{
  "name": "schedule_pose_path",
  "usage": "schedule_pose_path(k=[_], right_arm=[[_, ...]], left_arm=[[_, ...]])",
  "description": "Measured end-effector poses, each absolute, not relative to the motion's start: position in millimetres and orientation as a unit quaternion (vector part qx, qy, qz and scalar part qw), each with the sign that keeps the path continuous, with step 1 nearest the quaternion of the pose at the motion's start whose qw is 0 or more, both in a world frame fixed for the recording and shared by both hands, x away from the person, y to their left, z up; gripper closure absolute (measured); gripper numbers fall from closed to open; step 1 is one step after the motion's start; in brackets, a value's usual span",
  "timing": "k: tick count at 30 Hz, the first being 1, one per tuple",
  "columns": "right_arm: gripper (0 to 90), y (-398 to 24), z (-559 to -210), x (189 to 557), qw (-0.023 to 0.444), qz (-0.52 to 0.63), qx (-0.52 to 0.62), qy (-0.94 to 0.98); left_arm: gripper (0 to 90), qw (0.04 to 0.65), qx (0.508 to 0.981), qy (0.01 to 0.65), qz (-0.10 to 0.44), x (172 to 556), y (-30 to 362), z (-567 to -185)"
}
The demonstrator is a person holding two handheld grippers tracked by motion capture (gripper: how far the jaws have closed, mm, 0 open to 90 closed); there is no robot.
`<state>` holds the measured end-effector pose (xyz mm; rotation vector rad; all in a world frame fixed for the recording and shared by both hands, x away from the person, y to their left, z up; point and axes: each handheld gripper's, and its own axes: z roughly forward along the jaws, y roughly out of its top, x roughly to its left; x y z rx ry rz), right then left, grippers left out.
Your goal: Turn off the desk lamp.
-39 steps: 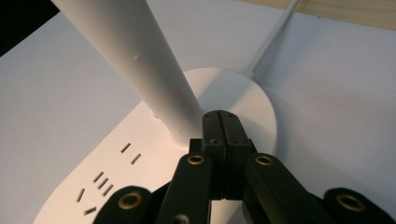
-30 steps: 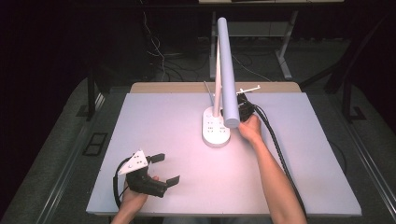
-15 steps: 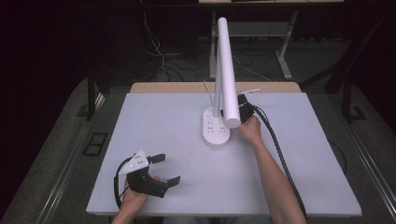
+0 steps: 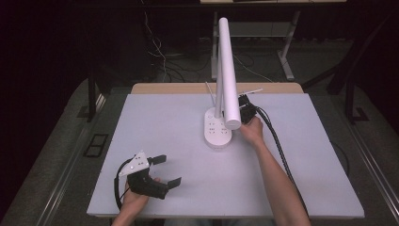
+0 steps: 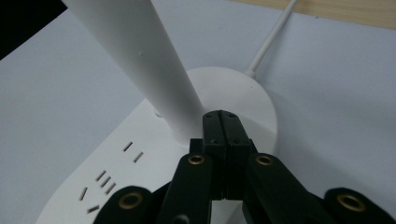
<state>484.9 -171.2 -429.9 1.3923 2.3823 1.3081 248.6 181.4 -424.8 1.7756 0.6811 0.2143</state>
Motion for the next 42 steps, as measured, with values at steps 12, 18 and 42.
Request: schedule_pose_path(k=[12, 18, 42], right_arm=[[90.0, -175, -415, 476, 0.048, 0.436, 0.44, 0.784], [90.0, -185, -402, 467, 0.053, 0.441, 0.432, 0.785], [22.4, -242, -376, 397, 0.067, 0.467, 0.451, 0.757]], left_arm=[[0.0, 0.576, 0.759, 0.291, 0.09, 249, 181, -425], [0.0, 0.576, 0.759, 0.291, 0.091, 249, 181, -425], [0.0, 0.576, 0.758, 0.29, 0.093, 248, 179, -425]])
